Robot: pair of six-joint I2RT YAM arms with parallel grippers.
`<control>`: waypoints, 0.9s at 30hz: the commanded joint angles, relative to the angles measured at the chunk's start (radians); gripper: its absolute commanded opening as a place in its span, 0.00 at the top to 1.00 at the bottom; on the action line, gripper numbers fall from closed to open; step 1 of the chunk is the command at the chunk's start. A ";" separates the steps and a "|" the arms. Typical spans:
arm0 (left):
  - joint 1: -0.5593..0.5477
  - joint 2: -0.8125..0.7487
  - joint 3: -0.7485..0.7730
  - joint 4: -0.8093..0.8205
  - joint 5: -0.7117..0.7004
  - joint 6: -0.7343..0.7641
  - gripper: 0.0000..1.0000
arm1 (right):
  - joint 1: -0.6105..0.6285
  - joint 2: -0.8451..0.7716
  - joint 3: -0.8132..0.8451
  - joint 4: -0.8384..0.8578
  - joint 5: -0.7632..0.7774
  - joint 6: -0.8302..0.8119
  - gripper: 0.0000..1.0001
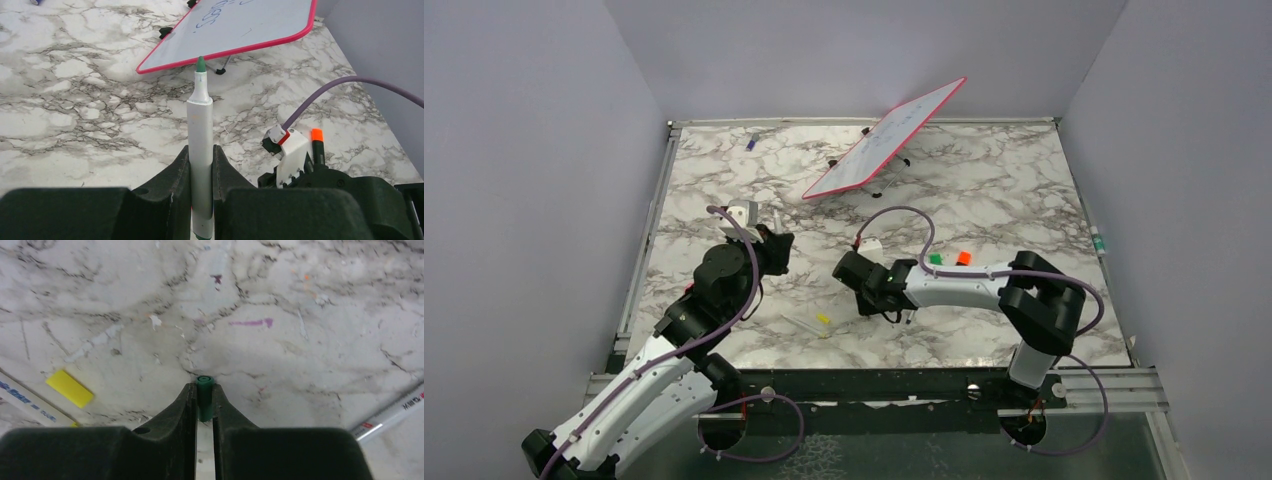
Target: Insert the pens into the pen caps
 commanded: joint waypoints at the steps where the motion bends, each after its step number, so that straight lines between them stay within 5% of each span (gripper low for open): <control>1: 0.002 0.001 0.028 0.001 0.039 -0.001 1.00 | 0.009 -0.026 -0.052 -0.196 -0.068 0.036 0.85; 13: 0.003 0.007 0.028 -0.001 0.060 0.000 1.00 | 0.009 0.013 -0.055 -0.199 -0.127 0.037 0.69; 21: 0.003 0.012 0.027 -0.005 0.067 0.000 1.00 | 0.009 0.034 -0.091 -0.153 -0.139 0.060 0.85; 27: 0.002 0.031 0.023 0.001 0.123 -0.007 1.00 | 0.009 -0.072 -0.102 -0.132 -0.012 0.091 0.87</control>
